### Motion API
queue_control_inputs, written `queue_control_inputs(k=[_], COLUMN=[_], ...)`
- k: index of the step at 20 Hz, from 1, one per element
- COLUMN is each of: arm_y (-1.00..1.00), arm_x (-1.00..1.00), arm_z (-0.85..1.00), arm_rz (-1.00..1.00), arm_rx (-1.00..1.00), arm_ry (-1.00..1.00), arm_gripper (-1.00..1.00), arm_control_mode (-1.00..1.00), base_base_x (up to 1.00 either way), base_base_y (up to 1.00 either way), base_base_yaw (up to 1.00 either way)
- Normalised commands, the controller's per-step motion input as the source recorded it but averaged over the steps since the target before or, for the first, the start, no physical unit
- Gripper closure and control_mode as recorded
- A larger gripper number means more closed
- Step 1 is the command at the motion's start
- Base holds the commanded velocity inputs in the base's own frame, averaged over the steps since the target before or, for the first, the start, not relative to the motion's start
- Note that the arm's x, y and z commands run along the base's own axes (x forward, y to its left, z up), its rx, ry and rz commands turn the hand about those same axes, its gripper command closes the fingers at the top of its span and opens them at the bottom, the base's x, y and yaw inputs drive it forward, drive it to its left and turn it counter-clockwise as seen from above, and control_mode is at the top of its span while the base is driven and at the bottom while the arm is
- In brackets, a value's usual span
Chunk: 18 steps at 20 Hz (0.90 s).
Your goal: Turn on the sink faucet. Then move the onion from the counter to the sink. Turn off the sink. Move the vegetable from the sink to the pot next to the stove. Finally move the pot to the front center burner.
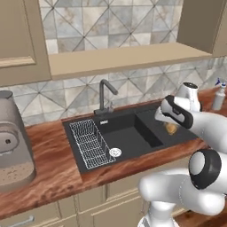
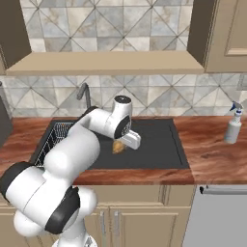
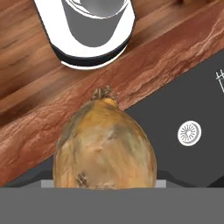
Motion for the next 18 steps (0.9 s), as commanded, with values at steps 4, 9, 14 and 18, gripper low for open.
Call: queue_control_inputs(k=[4, 9, 14, 18], arm_y=[0.00, 0.00, 0.00, 0.00], arm_x=[0.00, 0.00, 0.00, 0.00], arm_z=[0.00, 0.00, 0.00, 0.00], arm_rz=[0.00, 0.00, 0.00, 0.00], arm_rx=[0.00, 0.00, 0.00, 0.00], arm_ry=[0.00, 0.00, 0.00, 0.00], arm_gripper=[1.00, 1.00, 1.00, 1.00], arm_control_mode=[1.00, 1.00, 1.00, 1.00], base_base_x=[-0.07, -0.02, 0.00, 0.00], base_base_y=[0.00, 0.00, -0.06, -0.08], base_base_yaw=[-0.53, -0.54, -0.51, -0.51])
